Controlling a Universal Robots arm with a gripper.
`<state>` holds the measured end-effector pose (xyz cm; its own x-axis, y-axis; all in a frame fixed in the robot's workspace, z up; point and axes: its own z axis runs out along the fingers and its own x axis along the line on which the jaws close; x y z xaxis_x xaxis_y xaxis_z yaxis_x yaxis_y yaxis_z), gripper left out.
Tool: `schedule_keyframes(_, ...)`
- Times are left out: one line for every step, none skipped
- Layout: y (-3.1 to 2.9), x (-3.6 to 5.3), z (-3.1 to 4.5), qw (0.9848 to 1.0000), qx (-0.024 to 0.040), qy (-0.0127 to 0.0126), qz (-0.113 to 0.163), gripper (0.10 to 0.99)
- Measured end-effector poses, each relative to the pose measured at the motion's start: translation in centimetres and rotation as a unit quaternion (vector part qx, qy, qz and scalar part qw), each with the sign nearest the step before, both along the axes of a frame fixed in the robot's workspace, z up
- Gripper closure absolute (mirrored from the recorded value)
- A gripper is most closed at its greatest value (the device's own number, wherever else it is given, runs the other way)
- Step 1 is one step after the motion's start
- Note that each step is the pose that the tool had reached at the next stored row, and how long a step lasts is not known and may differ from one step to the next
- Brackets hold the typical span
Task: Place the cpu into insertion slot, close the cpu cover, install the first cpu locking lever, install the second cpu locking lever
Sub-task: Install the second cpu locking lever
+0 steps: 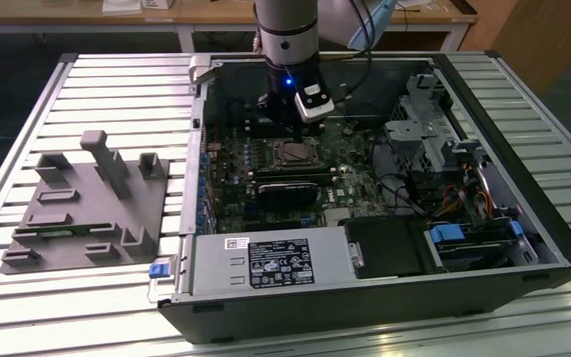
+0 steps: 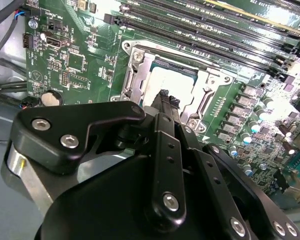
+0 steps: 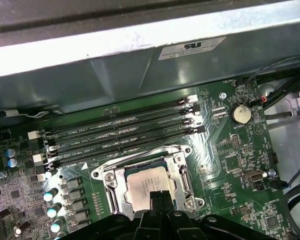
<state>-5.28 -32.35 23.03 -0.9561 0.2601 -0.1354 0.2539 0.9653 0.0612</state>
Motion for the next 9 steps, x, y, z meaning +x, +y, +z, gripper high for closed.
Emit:
schedule_keyframes(0.0, 0.0, 0.01, 1.0, 0.0, 0.0, 0.0, 0.98)
schedule_keyframes(0.0, 0.0, 0.01, 1.0, 0.0, 0.0, 0.0, 0.98)
schedule_keyframes(0.0, 0.0, 0.01, 1.0, 0.0, 0.0, 0.0, 0.98)
schedule_keyframes(0.0, 0.0, 0.01, 1.0, 0.0, 0.0, 0.0, 0.98)
schedule_keyframes(0.0, 0.0, 0.01, 1.0, 0.0, 0.0, 0.0, 0.98)
schedule_keyframes(0.0, 0.0, 0.01, 1.0, 0.0, 0.0, 0.0, 0.98)
schedule_keyframes(0.0, 0.0, 0.01, 1.0, 0.0, 0.0, 0.0, 0.98)
schedule_keyframes(0.0, 0.0, 0.01, 1.0, 0.0, 0.0, 0.0, 0.98)
schedule_keyframes(-0.01, 0.0, 0.02, 1.0, -0.0001, 0.0001, 0.0, 0.98)
